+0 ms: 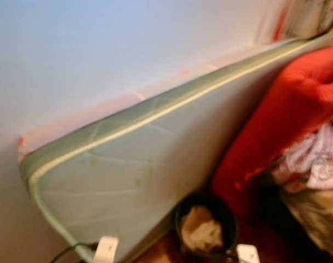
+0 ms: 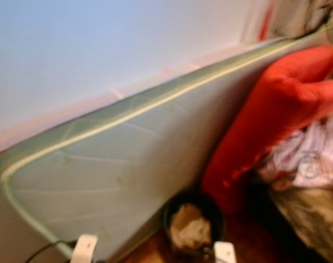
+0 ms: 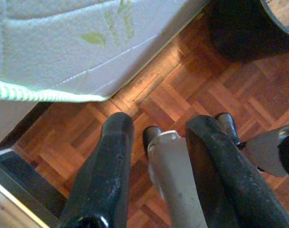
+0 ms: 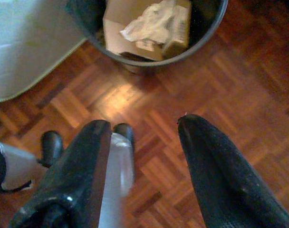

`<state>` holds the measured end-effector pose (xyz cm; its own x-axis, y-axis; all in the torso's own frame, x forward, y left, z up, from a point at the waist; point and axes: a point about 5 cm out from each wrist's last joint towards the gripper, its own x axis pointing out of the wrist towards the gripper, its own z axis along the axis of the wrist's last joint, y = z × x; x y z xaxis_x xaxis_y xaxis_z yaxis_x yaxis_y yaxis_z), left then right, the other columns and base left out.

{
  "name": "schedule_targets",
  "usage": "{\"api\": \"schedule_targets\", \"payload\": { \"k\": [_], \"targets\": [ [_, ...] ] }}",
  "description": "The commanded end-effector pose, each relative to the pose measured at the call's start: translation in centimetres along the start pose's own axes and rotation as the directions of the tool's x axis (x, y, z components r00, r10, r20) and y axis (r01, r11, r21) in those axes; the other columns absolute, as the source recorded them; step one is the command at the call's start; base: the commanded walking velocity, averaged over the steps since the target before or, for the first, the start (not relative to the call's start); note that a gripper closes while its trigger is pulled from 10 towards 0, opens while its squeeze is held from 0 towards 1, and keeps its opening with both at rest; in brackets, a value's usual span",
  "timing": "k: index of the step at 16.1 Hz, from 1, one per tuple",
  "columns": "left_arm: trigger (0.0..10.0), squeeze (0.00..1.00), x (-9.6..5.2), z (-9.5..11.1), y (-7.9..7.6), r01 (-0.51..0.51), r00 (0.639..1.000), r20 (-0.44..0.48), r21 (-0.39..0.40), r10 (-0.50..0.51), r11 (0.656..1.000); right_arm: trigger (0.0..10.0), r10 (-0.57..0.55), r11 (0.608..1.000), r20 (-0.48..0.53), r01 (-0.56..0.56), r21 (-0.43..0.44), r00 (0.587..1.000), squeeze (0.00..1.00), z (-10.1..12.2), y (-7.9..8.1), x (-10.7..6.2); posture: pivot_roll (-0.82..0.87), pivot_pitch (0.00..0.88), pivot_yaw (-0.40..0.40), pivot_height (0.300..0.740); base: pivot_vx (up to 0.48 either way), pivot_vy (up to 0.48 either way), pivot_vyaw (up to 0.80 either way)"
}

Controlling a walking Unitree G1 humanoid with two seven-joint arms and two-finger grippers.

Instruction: Clean up the room

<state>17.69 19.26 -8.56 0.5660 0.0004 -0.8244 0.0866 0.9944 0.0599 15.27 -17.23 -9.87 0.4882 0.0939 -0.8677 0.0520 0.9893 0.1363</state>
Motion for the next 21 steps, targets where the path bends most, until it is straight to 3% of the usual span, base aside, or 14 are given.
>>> {"api": "schedule_targets", "payload": {
  "k": [1, 4, 8, 12, 16, 21],
  "targets": [
    [10.0, 0.00, 0.02, -0.21, -0.38, 0.014, 1.000, -0.012, 0.006, -0.013, 1.000, 10.0, -0.012, 1.000, -0.007, 0.012, -0.005, 1.000, 0.00, -0.27, -0.42, -0.12, 0.03, 0.000, -0.025, 0.740, 0.000, 0.000, -0.76],
    [10.0, 0.00, 0.03, -0.18, -0.44, 0.015, 1.000, -0.010, 0.007, -0.015, 1.000, 10.0, -0.018, 1.000, -0.003, 0.018, 0.001, 1.000, 0.00, -0.22, -0.47, -0.12, 0.03, 0.000, -0.026, 0.740, 0.000, 0.000, -0.76],
    [10.0, 0.00, 0.07, -0.05, -0.60, 0.019, 1.000, -0.007, 0.012, -0.019, 1.000, 10.0, -0.027, 0.999, 0.031, 0.026, 0.041, 0.999, 0.00, 0.01, -0.55, -0.14, 0.03, 0.000, -0.026, 0.740, 0.000, 0.000, 0.00],
    [10.0, 0.00, 0.03, -0.15, -0.53, 0.026, 1.000, -0.008, 0.016, -0.026, 1.000, 10.0, -0.024, 1.000, 0.009, 0.024, 0.008, 1.000, 0.00, -0.15, -0.51, -0.13, 0.01, 0.000, -0.018, 0.740, 0.000, -0.333, 0.00],
    [10.0, 0.00, -0.04, -0.37, -0.28, 0.026, 1.000, -0.015, 0.029, -0.025, 0.999, 10.0, -0.015, 0.999, -0.025, 0.014, -0.034, 1.000, 0.00, -0.52, -0.30, -0.11, 0.01, 0.000, -0.008, 0.740, 0.000, -0.341, -0.58],
    [10.0, 0.00, 0.12, 0.53, -0.26, 0.029, 1.000, 0.006, 0.035, -0.029, 0.999, 10.0, -0.027, 1.000, 0.004, 0.027, -0.006, 1.000, 0.00, -0.30, -0.35, -0.11, 0.01, 0.000, -0.008, 0.740, 0.000, -0.342, -0.47]
  ]
}}
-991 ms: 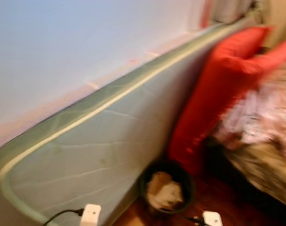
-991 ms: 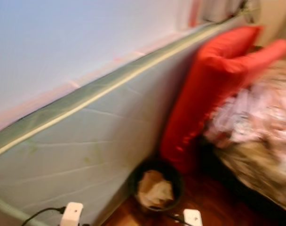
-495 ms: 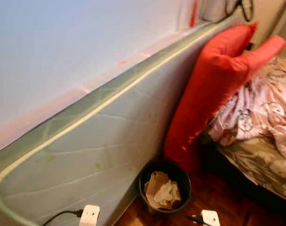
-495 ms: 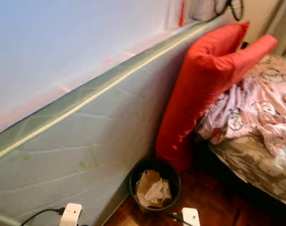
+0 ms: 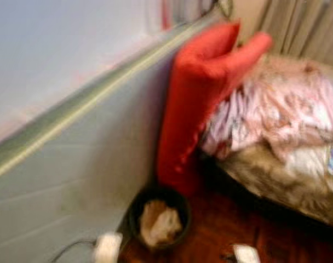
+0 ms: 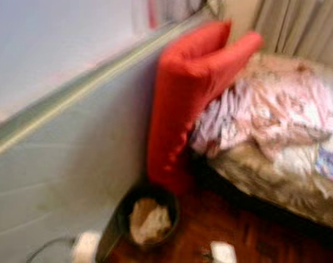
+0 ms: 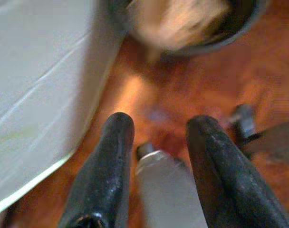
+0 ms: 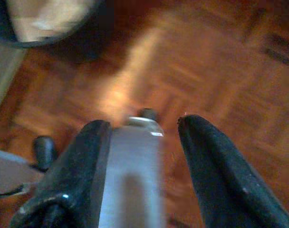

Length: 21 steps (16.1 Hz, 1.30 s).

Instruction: Clean up the room

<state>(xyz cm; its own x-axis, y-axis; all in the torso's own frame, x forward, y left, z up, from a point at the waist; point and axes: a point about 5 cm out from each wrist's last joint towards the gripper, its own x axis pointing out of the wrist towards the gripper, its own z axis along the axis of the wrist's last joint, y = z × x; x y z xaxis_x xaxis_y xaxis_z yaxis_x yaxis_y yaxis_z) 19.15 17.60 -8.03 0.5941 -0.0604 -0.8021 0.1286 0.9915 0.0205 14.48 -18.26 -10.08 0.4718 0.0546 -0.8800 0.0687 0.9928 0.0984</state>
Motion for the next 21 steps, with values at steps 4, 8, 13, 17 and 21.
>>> {"api": "schedule_targets", "payload": {
  "k": [4, 8, 13, 17, 21],
  "targets": [
    [10.0, 0.00, -0.30, -0.82, 1.05, -0.019, 0.999, -0.028, 0.014, 0.019, 1.000, 10.0, 0.014, 0.999, 0.031, -0.015, 0.028, 0.999, 0.00, 0.58, 0.81, 0.18, 0.02, 0.000, -0.011, 0.740, 0.000, -0.342, 0.00],
    [10.0, 0.00, -0.29, -0.82, 1.04, -0.017, 0.999, -0.031, 0.014, 0.018, 1.000, 10.0, 0.006, 0.999, 0.038, -0.008, 0.039, 0.999, 0.00, 0.69, 0.85, 0.20, 0.01, 0.000, -0.006, 0.740, 0.000, -0.339, 0.00],
    [10.0, 0.00, -0.32, -0.82, 1.26, -0.021, 0.999, -0.031, 0.012, 0.022, 1.000, 10.0, 0.007, 0.999, 0.037, -0.009, 0.036, 0.999, 0.00, 0.70, 0.89, 0.21, 0.01, 0.000, -0.006, 0.740, 0.000, -0.340, 0.00],
    [10.0, 0.00, -0.36, -1.03, 1.22, -0.020, 0.999, -0.035, 0.011, 0.021, 1.000, 10.0, 0.008, 0.999, 0.039, -0.010, 0.037, 0.999, 0.00, 0.70, 0.87, 0.20, 0.01, 0.000, -0.007, 0.740, 0.000, -0.340, 0.00],
    [10.0, 0.00, -0.38, -1.17, 1.07, -0.018, 0.999, -0.037, 0.007, 0.018, 1.000, 10.0, 0.010, 0.999, 0.041, -0.011, 0.035, 0.999, 0.00, 0.71, 0.84, 0.20, 0.01, 0.000, -0.009, 0.740, 0.000, -0.340, 0.00]
  ]
}}
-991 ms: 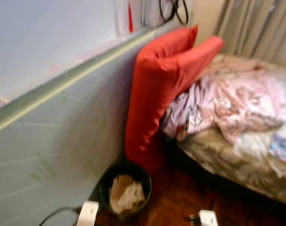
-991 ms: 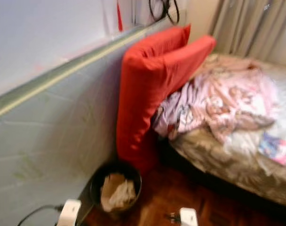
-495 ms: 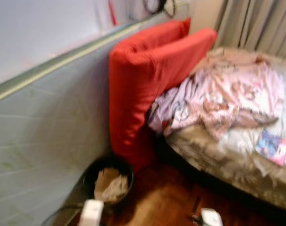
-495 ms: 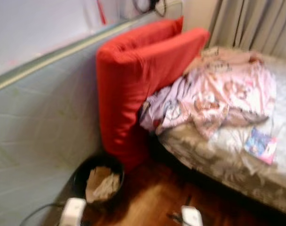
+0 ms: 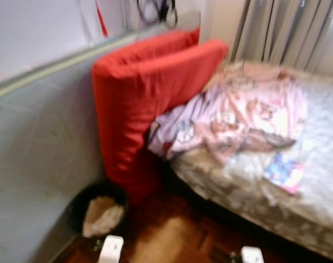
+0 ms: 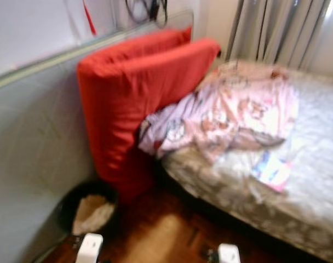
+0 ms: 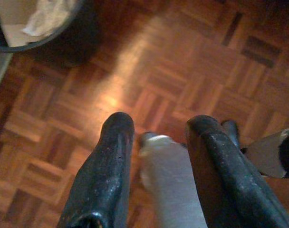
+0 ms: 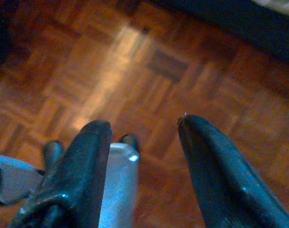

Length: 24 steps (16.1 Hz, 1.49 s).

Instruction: Clean up the room

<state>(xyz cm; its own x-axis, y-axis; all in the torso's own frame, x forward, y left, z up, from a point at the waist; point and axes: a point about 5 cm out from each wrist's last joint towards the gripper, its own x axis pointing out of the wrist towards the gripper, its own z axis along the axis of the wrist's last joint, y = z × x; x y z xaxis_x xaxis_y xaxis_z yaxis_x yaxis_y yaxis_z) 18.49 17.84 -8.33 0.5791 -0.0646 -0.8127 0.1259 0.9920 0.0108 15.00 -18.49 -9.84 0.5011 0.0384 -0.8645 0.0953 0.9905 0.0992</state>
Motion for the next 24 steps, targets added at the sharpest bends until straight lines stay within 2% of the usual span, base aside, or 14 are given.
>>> {"api": "schedule_targets", "payload": {
  "k": [1, 16, 19, 24],
  "targets": [
    [10.0, 0.00, -0.21, -0.48, 0.92, -0.025, 0.999, -0.020, 0.014, 0.025, 1.000, 10.0, 0.023, 1.000, 0.006, -0.023, 0.011, 1.000, 0.00, 0.08, 1.00, 0.16, 0.01, 0.000, -0.009, 0.740, 0.000, -0.345, 0.00],
    [10.0, 0.00, -0.23, -0.62, 1.07, -0.042, 0.999, -0.027, -0.040, 0.040, 0.998, 10.0, 0.052, 0.998, 0.027, -0.052, 0.027, 0.998, 0.00, 0.26, 1.16, 0.16, 0.01, 0.000, -0.013, 0.740, 0.000, -0.019, 0.00],
    [10.0, 0.00, -0.24, -0.66, 1.09, -0.041, 0.999, -0.029, -0.041, 0.040, 0.998, 10.0, 0.053, 0.999, 0.026, -0.054, 0.009, 0.998, 0.00, 0.32, 1.13, 0.16, 0.01, 0.000, -0.014, 0.740, 0.000, 0.000, 0.00],
    [10.0, 0.00, -0.28, -0.85, 1.09, -0.042, 0.999, -0.034, -0.048, 0.040, 0.998, 10.0, 0.058, 0.998, 0.040, -0.059, 0.033, 0.998, 0.00, 0.39, 1.11, 0.14, 0.01, 0.000, -0.018, 0.740, 0.252, 0.000, 0.00]
  ]
}}
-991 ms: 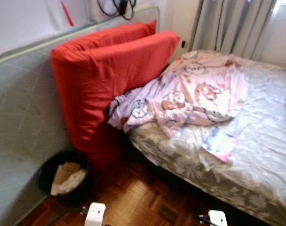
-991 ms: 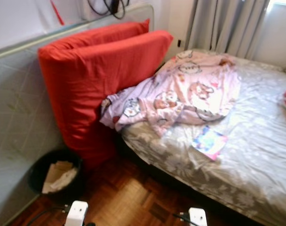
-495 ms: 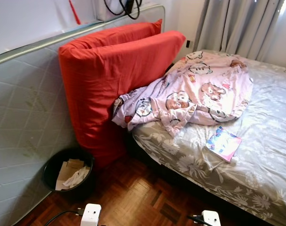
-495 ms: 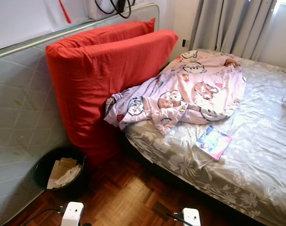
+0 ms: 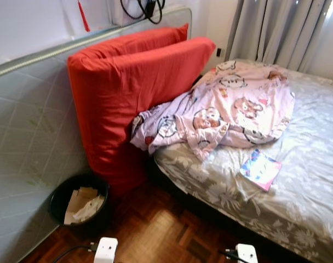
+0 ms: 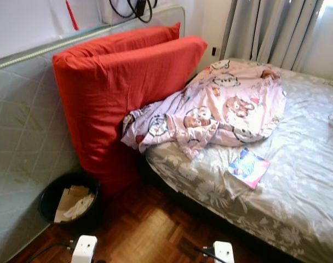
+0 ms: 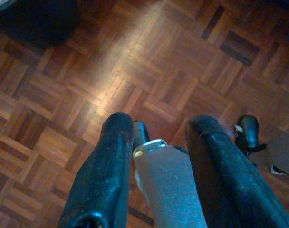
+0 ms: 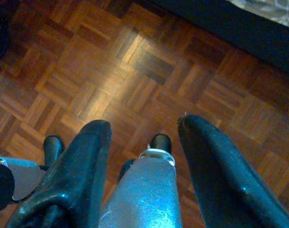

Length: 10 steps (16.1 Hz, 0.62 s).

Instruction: Clean up the room

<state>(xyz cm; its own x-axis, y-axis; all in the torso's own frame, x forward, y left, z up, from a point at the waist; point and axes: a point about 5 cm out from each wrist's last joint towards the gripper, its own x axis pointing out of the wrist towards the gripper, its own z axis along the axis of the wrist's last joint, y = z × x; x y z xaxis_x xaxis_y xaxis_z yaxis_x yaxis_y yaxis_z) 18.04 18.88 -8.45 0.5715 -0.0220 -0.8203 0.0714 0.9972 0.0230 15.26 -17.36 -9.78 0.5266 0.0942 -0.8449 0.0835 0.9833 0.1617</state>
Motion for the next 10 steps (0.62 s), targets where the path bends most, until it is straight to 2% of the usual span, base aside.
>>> {"api": "schedule_targets", "payload": {
  "k": [1, 10],
  "targets": [
    [10.0, 0.00, -0.04, -0.31, 0.11, 0.000, 1.000, -0.020, -0.012, 0.000, 1.000, 10.0, -0.001, 1.000, 0.015, 0.001, 0.011, 1.000, 0.00, 0.29, -0.03, 0.03, 0.01, 0.000, -0.018, 0.740, 0.285, 0.000, 0.00],
    [10.0, 0.00, -0.05, -0.41, 0.10, -0.002, 1.000, -0.022, -0.017, 0.001, 1.000, 10.0, -0.005, 1.000, 0.025, 0.005, 0.019, 1.000, 0.00, 0.42, -0.07, 0.03, 0.01, 0.000, -0.018, 0.740, 0.303, 0.000, 0.00]
  ]
}}
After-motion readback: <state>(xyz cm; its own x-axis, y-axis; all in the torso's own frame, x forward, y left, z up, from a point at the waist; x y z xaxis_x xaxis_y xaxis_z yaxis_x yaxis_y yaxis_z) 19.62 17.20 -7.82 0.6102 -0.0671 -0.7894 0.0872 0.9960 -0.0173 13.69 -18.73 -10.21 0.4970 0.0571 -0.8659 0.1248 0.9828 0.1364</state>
